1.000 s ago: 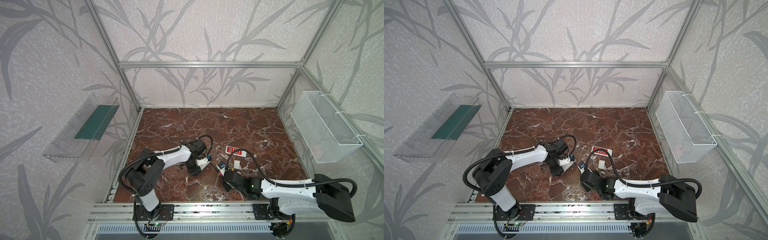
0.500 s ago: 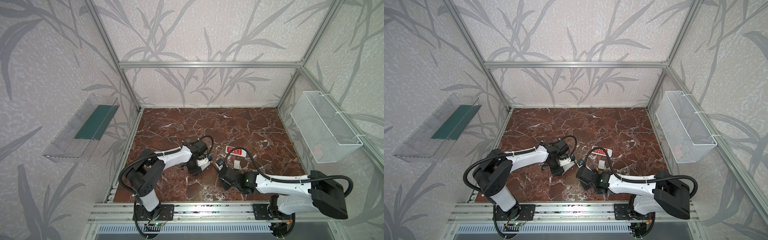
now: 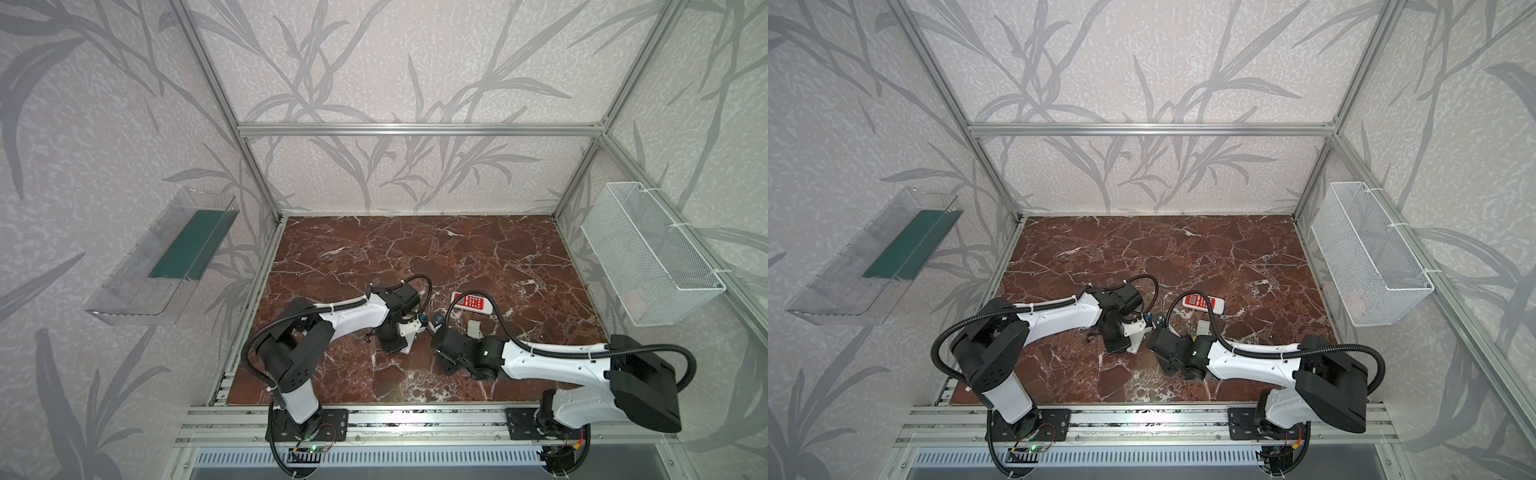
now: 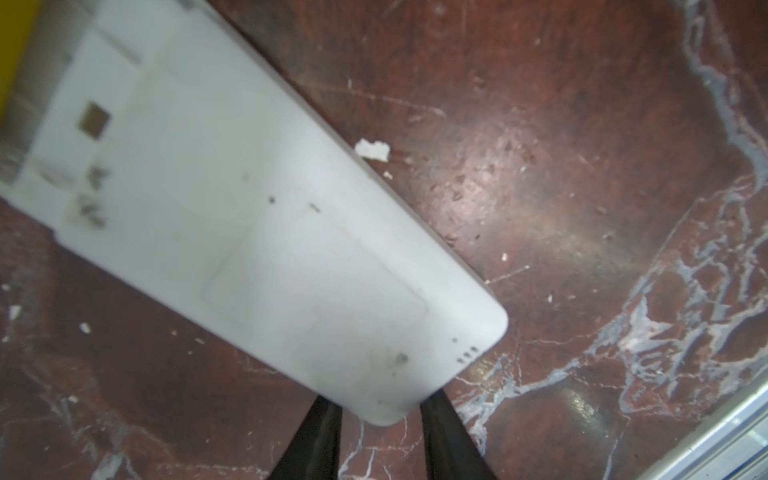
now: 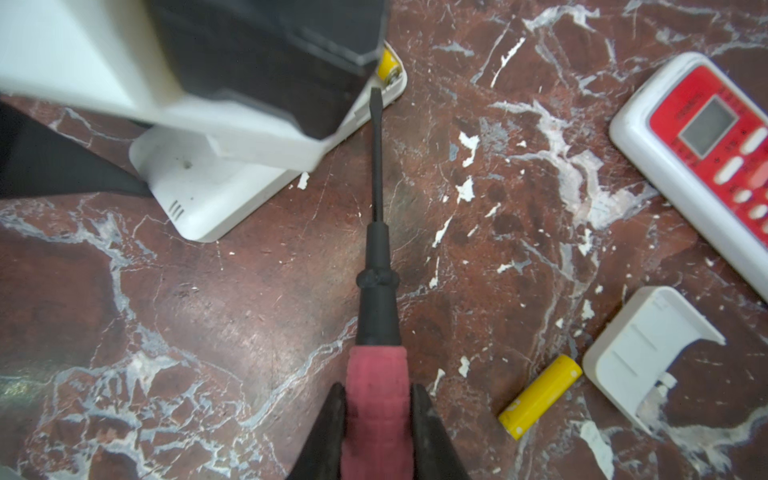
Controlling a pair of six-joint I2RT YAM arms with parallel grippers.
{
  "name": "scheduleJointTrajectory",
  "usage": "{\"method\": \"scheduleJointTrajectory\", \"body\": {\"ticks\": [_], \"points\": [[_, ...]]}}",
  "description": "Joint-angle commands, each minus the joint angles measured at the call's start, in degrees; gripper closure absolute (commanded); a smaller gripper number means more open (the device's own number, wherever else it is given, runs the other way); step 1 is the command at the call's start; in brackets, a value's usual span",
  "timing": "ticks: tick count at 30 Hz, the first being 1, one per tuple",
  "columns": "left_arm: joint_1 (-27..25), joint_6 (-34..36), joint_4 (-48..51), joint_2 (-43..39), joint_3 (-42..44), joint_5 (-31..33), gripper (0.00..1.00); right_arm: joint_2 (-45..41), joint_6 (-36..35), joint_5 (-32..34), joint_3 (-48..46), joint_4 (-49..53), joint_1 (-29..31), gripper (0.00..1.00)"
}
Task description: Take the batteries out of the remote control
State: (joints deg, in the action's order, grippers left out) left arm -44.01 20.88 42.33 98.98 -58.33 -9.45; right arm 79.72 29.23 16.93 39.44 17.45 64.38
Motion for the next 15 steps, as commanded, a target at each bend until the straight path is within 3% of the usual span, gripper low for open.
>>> {"method": "scheduleJointTrajectory", "body": {"ticks": [1, 8, 11, 14, 15], "points": [[-0.34, -0.56, -1.27, 1.8, -0.69, -0.96, 0.68, 1.58, 0.91, -0.29, 1.4, 2.7, -0.22, 1.0], [-0.34, -0.45, -1.62, 1.29, -0.5, -0.97, 0.67, 3.33, 0.37, -0.7, 1.79, 1.06, -0.27, 1.0], [-0.21, -1.0, -2.07, 0.32, -0.39, -1.17, 0.58, 2.75, 0.54, -0.51, 1.18, 0.42, -0.23, 1.0], [-0.22, -1.87, -2.25, -1.55, 0.04, -1.07, 0.31, 1.56, 0.57, -0.1, 0.29, 0.04, -0.22, 1.0], [-0.23, -2.11, -2.08, -2.29, 0.11, -1.09, 0.02, 1.12, 0.56, -0.09, -0.05, -0.12, -0.22, 1.0]]}}
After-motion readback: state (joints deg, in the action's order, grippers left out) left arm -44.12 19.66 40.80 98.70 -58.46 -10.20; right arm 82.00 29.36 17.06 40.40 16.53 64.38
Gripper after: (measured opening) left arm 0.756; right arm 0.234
